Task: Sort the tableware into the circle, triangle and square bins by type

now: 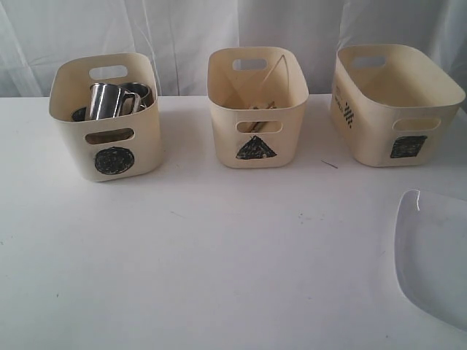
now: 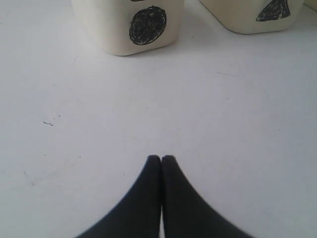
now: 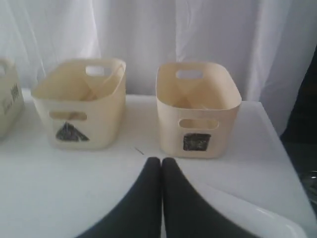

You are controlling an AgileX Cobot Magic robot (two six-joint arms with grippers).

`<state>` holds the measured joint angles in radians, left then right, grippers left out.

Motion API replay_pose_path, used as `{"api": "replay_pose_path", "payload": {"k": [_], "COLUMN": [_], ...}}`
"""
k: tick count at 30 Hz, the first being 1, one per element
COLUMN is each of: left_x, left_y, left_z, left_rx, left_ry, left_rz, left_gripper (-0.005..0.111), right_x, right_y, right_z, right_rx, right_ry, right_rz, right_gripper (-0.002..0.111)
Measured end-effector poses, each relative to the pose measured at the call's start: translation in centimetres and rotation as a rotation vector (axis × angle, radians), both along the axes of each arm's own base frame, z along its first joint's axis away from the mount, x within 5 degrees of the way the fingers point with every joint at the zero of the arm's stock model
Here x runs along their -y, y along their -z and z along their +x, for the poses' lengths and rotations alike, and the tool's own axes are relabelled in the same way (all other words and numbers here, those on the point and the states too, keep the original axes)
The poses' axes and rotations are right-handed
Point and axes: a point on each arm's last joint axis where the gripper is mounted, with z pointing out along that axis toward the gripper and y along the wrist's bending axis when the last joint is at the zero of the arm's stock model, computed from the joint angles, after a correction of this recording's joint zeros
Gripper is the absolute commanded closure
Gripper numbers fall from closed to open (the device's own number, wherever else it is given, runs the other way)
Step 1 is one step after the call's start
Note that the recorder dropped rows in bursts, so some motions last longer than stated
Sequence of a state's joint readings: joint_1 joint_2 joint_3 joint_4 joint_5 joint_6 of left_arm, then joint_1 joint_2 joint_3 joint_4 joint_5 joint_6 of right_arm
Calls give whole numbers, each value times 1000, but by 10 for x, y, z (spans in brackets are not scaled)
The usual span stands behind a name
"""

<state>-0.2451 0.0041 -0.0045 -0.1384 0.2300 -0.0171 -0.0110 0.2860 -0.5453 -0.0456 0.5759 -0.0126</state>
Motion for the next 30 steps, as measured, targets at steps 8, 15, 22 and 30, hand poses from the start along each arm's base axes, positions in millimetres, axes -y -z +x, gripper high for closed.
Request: {"api": "replay_pose_path", "payload": {"k": [8,15,22,30], "left_x": [0,0,0,0], "left_y": [0,0,0,0], "left_z": [0,0,0,0], "left_rx": [0,0,0,0], "left_ry": [0,0,0,0], "left_rz": [0,0,0,0], "left_gripper": [107,107,107,107], "right_x": [-1,1,5,-14], "right_y": [-36,-19,19,66], "right_z": [47,82,83,77], "right_rx": [-350,-520,-674,-855], "right_ry": [-158,-196,-126,-150], "right_rz": [-320,-412,-462,-458], "right_gripper": [75,50,50,50]}}
